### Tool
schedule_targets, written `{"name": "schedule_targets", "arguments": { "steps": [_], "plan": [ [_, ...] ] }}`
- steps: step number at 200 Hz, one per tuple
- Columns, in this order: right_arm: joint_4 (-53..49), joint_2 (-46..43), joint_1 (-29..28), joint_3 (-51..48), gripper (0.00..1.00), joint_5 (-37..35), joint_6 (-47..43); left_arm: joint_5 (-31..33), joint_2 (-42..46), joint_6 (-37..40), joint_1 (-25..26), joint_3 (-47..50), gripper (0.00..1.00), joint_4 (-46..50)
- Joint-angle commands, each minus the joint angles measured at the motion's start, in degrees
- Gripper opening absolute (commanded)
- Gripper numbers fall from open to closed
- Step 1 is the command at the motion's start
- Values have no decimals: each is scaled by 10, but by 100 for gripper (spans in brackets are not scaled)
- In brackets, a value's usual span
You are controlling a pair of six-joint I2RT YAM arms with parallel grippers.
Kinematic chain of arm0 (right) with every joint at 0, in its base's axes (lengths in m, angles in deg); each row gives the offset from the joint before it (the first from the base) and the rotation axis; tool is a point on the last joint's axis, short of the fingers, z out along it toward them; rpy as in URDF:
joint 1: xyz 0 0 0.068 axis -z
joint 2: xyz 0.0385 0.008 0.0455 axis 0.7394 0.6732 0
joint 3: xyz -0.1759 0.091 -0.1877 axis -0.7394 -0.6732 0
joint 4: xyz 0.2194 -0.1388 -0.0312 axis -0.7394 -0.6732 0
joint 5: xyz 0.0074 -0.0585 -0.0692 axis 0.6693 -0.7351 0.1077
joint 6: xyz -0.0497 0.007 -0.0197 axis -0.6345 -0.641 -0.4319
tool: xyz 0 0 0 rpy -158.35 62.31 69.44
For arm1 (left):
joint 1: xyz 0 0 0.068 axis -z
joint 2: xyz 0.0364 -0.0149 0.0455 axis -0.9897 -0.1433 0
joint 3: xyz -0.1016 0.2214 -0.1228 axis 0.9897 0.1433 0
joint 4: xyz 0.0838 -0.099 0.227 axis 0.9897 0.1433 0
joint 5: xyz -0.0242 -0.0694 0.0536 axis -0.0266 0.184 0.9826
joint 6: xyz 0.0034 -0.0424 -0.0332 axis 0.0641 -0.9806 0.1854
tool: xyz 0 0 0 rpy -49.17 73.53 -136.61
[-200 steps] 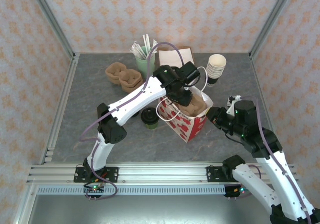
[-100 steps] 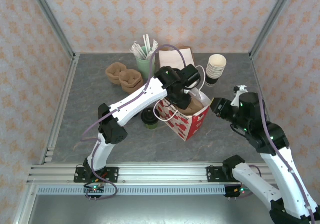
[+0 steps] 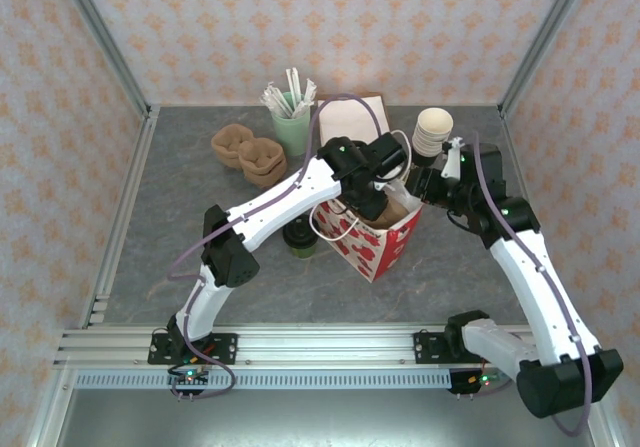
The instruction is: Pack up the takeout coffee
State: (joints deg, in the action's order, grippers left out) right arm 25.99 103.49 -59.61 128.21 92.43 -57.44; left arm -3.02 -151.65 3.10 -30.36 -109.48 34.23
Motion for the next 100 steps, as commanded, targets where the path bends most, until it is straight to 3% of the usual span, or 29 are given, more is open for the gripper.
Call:
{"name": "schedule_targets", "arguments": {
  "steps": [1,36,78,100],
  "plan": [
    [25,1,8,18,44,83,-52,2,-4,22,3,7,39,-7],
    [34,-8,9,7,51,127,-91,0,-6,28,2,4,39,-10],
    [21,16,9,11,51,91,-99,-10,-3,36,3,1,40,-14],
    [22,6,9,6,56,94,-103,-14,1,38,3,4,40,-13]
  ]
}}
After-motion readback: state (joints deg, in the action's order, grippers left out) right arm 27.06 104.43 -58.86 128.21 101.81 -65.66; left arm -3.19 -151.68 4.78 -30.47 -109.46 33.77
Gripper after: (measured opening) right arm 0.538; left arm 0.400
